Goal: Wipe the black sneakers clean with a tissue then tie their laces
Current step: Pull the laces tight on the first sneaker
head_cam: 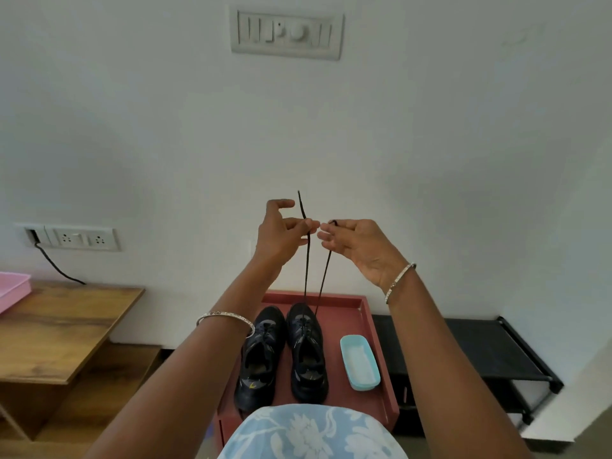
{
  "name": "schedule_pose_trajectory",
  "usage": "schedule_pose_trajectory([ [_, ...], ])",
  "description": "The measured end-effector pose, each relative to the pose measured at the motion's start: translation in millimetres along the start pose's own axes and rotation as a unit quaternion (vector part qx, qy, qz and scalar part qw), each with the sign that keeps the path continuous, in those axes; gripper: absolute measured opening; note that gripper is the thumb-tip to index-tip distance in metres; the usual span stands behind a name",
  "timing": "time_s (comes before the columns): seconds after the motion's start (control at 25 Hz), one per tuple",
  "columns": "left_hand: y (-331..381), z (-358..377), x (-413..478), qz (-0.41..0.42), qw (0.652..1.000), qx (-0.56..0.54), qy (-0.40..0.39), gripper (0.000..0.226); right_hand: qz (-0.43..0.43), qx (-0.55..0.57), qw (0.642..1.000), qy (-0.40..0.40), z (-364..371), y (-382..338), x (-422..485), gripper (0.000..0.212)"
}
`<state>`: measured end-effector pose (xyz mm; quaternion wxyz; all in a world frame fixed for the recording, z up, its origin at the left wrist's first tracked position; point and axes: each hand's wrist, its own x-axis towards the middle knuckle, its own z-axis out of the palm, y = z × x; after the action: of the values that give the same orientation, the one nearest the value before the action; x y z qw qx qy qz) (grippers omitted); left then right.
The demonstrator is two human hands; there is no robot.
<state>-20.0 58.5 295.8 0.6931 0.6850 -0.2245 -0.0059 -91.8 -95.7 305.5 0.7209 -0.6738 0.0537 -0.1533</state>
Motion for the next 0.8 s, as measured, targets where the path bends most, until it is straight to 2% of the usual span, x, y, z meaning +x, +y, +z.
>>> schedule_pose_trajectory([
  [0.12,2.9,3.3,-2.5,0.009,1.000,0.024,0.007,0.016,-0.030,-0.102,0.993,0.047,5.9,-3.3,-3.4,0.015],
  [0.24,7.6,6.8,-0.7,0.021,0.998,0.057,0.028,0.017,-0.080,-0.230,0.966,0.084,9.9,-11.7,-2.2,0.018],
  [0.32,11.5,7.8,2.5,0.030,0.996,0.075,0.024,0.019,-0.124,-0.273,0.946,0.125,11.3,-15.8,3.2,0.017],
  [0.52,16.6,11.1,9.1,0.005,0.996,0.087,0.024,0.015,-0.181,-0.296,0.923,0.166,10.6,-20.8,18.6,0.018],
  [0.8,22.4,16.3,15.1,0.003,0.996,0.085,0.014,0.016,-0.192,-0.318,0.917,0.148,11.8,-29.2,26.7,0.016],
])
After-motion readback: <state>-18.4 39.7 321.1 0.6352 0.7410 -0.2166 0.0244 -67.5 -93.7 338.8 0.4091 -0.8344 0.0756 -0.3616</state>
